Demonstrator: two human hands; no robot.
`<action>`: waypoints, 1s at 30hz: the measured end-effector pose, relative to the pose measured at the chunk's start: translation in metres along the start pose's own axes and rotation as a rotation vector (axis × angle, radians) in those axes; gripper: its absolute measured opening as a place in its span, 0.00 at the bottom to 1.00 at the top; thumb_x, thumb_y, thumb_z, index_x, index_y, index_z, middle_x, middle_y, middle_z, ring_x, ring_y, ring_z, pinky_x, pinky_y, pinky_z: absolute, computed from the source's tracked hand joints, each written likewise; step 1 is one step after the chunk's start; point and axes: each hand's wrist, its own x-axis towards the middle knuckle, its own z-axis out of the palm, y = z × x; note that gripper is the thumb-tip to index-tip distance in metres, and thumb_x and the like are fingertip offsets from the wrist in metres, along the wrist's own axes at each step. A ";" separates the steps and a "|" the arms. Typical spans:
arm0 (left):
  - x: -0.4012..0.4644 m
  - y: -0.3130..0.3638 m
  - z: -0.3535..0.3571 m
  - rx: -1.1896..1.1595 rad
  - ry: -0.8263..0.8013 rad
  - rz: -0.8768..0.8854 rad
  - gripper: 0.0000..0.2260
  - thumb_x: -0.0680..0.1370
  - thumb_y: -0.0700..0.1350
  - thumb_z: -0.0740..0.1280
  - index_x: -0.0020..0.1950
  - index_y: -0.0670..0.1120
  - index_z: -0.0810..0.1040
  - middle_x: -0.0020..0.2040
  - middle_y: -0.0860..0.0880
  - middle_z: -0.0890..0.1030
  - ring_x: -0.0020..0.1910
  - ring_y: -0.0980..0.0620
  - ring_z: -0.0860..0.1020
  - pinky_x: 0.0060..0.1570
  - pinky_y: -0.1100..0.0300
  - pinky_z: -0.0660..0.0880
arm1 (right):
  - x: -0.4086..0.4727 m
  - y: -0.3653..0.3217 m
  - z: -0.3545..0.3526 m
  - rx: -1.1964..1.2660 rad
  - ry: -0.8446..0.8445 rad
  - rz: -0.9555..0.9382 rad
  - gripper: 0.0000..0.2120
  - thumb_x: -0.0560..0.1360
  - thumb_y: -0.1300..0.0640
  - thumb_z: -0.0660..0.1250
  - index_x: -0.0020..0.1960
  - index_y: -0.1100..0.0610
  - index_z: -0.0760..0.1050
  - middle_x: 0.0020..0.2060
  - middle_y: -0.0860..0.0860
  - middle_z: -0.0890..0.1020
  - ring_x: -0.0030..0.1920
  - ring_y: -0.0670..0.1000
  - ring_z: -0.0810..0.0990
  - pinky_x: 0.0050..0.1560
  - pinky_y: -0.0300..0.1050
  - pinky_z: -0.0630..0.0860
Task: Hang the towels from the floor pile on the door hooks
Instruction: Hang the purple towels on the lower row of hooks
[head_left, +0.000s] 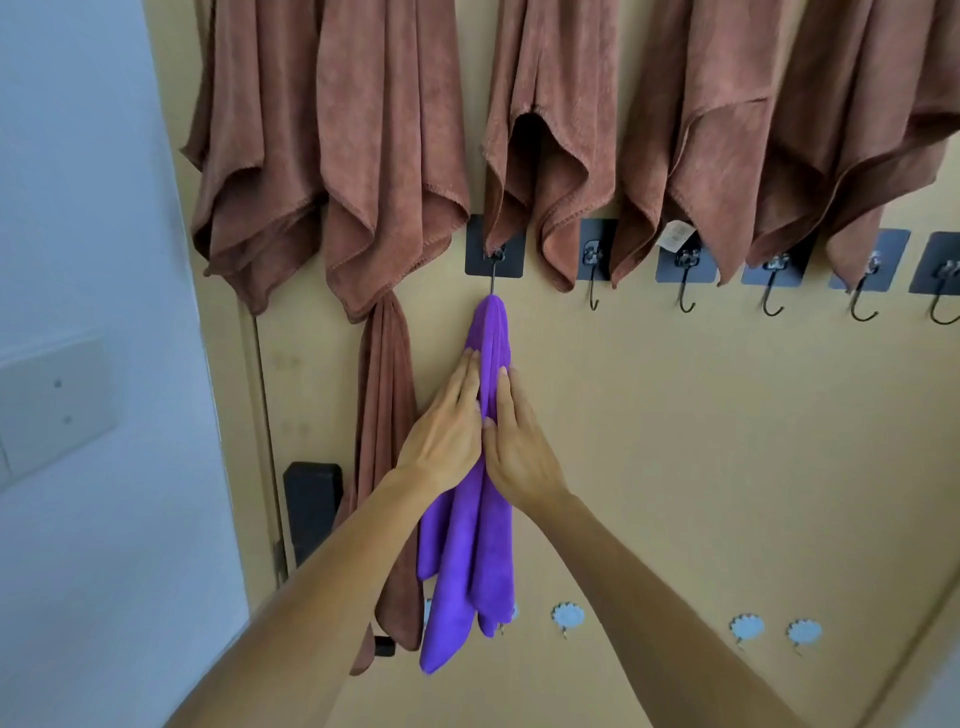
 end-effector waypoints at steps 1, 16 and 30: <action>-0.011 -0.003 0.008 0.032 -0.017 0.009 0.28 0.81 0.38 0.52 0.78 0.40 0.41 0.79 0.44 0.44 0.78 0.52 0.47 0.75 0.58 0.54 | -0.008 0.002 0.007 0.004 -0.015 0.009 0.31 0.78 0.49 0.40 0.77 0.63 0.44 0.77 0.59 0.48 0.77 0.52 0.47 0.76 0.44 0.51; -0.194 -0.015 0.116 0.237 -0.440 -0.141 0.34 0.72 0.42 0.66 0.75 0.33 0.58 0.75 0.31 0.53 0.76 0.36 0.55 0.73 0.47 0.60 | -0.182 0.014 0.093 -0.192 -0.312 0.234 0.26 0.73 0.58 0.52 0.69 0.66 0.65 0.65 0.61 0.74 0.63 0.58 0.76 0.52 0.47 0.80; -0.308 0.165 0.163 0.119 -0.892 0.021 0.30 0.82 0.48 0.53 0.78 0.45 0.41 0.78 0.45 0.37 0.78 0.45 0.42 0.75 0.45 0.48 | -0.426 0.055 -0.012 -0.494 -0.520 0.654 0.27 0.80 0.44 0.42 0.64 0.55 0.72 0.60 0.55 0.79 0.57 0.55 0.81 0.49 0.53 0.80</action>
